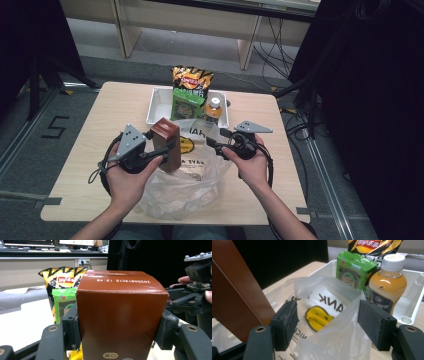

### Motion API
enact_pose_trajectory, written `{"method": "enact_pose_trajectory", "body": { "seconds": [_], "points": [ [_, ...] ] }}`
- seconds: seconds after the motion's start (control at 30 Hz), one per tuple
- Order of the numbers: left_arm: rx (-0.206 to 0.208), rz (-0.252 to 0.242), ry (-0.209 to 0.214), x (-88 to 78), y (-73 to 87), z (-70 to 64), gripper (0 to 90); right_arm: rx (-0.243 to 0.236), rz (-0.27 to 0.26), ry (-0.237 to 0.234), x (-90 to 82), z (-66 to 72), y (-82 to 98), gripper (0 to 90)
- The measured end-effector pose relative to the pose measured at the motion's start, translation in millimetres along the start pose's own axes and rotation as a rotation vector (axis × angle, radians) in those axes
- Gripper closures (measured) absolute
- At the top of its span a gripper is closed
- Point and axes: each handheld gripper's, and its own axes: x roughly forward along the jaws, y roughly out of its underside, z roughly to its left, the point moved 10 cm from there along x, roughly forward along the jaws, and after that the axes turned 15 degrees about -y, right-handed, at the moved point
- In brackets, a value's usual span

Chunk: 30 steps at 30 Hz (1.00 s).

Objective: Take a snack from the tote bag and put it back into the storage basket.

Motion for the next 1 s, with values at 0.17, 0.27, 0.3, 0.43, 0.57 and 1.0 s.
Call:
{"method": "enact_pose_trajectory", "body": {
  "seconds": [0.17, 0.27, 0.3, 0.43, 0.57, 1.0],
  "points": [
    [-0.010, -0.012, 0.003, 0.4, -8.0, 0.7, 37.1, 0.010, -0.038, -0.004, -10.6, 1.6, -8.8, 33.8],
    [-0.011, -0.016, 0.004, -1.3, -10.0, 1.4, 37.1, -0.017, -0.088, 0.045, -21.8, -2.6, -19.5, 34.4],
    [-0.014, -0.017, 0.006, -1.9, -10.3, 1.3, 37.1, -0.024, -0.092, 0.062, -25.2, -5.5, -22.0, 34.6],
    [-0.011, -0.018, 0.008, -3.3, -10.9, 2.2, 37.2, -0.011, -0.095, 0.118, -34.9, -18.6, -23.1, 37.3],
    [-0.014, -0.024, 0.006, -3.0, -13.5, 3.8, 37.2, 0.007, -0.071, 0.197, -44.4, -37.7, -15.4, 37.8],
    [-0.027, -0.025, 0.020, 1.6, -20.7, 1.5, 37.2, 0.077, -0.048, 0.256, -61.5, -70.1, 11.5, 59.0]
  ]
}}
